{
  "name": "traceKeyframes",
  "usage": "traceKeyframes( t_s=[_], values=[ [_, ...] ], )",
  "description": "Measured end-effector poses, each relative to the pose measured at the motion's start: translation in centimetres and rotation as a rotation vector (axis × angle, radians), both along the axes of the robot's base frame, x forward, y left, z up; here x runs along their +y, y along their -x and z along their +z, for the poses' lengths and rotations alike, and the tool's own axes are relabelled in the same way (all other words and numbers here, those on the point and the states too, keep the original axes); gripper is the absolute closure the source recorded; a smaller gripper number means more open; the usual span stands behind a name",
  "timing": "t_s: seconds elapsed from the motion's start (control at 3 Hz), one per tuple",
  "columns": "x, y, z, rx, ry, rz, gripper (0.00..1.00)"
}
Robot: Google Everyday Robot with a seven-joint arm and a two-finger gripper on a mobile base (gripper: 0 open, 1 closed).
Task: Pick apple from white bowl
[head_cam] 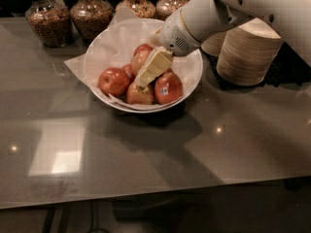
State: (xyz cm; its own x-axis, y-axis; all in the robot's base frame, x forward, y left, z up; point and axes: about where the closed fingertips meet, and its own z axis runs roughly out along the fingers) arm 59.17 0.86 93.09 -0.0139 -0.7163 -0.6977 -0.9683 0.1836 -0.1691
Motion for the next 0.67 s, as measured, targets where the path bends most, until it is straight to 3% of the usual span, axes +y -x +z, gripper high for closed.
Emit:
traceKeyframes(
  t_s=[0.67],
  values=[
    [-0.15,-0.5,-0.87,0.009,0.003,-0.012,0.21]
  ],
)
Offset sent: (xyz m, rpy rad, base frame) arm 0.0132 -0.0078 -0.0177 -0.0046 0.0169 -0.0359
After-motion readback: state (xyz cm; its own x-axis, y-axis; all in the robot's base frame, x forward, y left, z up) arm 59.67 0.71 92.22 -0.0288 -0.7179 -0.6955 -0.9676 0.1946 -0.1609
